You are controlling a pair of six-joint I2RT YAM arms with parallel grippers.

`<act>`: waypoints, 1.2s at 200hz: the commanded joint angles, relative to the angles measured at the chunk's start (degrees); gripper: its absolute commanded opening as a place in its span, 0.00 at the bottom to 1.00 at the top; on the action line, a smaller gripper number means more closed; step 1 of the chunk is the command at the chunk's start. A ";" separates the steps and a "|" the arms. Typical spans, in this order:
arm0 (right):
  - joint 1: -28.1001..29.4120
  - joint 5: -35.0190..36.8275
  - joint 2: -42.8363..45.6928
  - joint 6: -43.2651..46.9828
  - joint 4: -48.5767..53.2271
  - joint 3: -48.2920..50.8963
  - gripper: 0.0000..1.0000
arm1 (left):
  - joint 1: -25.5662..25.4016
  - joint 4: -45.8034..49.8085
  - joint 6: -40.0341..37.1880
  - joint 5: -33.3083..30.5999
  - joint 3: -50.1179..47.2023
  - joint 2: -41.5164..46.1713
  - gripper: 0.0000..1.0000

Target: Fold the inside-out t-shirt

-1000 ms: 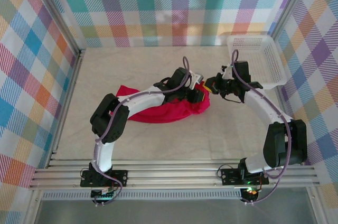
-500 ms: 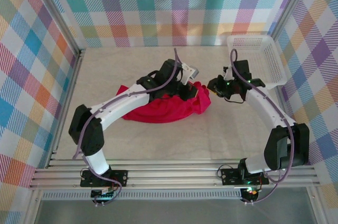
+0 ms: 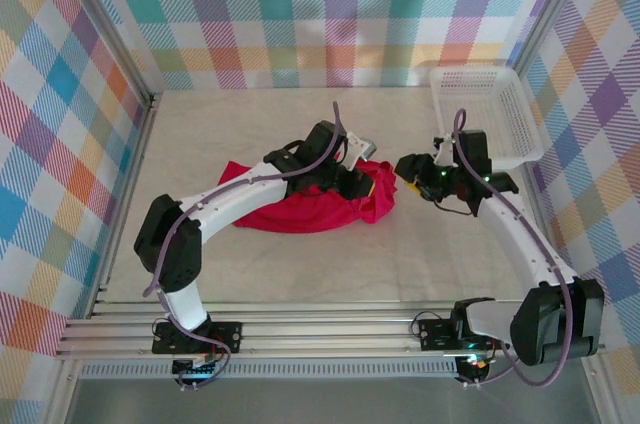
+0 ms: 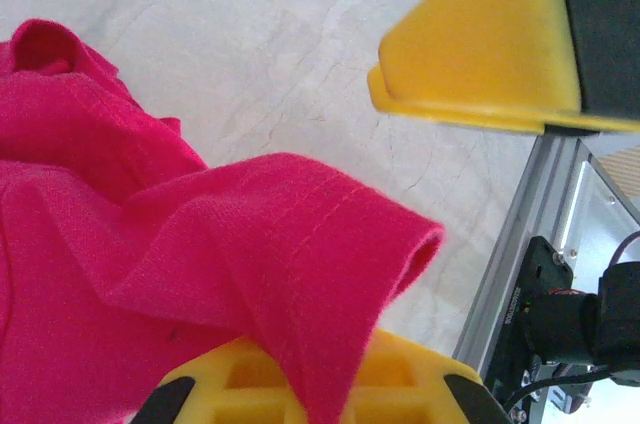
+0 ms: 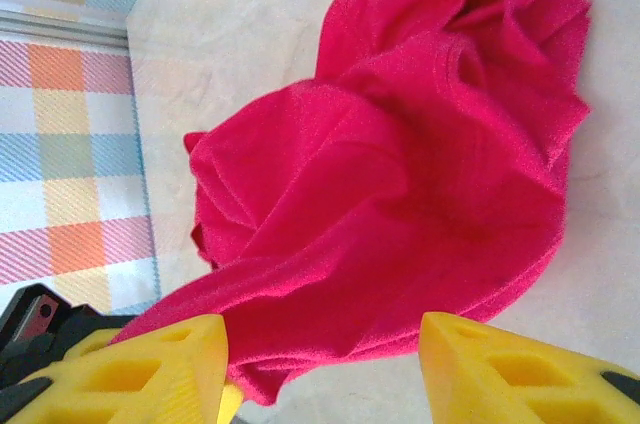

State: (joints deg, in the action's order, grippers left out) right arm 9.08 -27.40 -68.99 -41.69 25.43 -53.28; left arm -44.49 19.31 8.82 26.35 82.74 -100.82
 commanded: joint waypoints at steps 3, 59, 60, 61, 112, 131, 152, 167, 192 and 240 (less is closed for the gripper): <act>1.01 -3.36 -0.58 -4.22 -5.41 2.61 0.53 | 0.55 -2.27 1.38 1.95 -0.51 -0.43 0.00; 2.34 0.10 -2.69 -3.04 -4.92 4.18 0.54 | 0.55 -4.40 2.52 0.99 -1.38 -0.56 0.00; 2.34 0.12 -2.67 -3.04 -4.94 4.20 0.54 | 0.59 -4.38 2.52 0.99 -1.37 -0.58 0.00; 2.34 0.14 -2.70 -3.04 -4.99 4.22 0.54 | 0.61 -4.29 2.52 0.99 -1.36 -0.55 0.00; 2.43 -1.09 -4.66 -2.39 -4.79 1.96 0.54 | 0.61 -4.69 3.54 1.09 -1.72 -0.52 0.00; 2.43 0.43 -4.49 -0.86 -2.69 0.93 0.54 | 0.63 -4.79 3.92 1.69 -1.66 -0.66 0.02; 2.43 3.72 -3.98 1.61 0.95 -0.31 0.54 | 0.61 -0.96 3.19 0.06 -0.67 -0.09 0.14; 2.43 5.47 -3.61 2.32 1.98 -0.38 0.54 | 0.61 0.85 2.42 -2.68 -0.94 1.36 0.32; 2.43 5.18 -4.28 2.15 1.75 -0.27 0.54 | 0.81 3.26 1.60 -9.91 -3.12 5.15 0.42; 5.76 10.26 -4.28 3.39 5.47 -1.10 0.60 | 6.69 5.59 7.81 -18.86 -10.70 11.97 0.44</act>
State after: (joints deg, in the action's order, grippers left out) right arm 12.73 -20.91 -73.45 -40.91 26.94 -52.40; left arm -41.82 22.31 12.84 14.24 75.83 -93.43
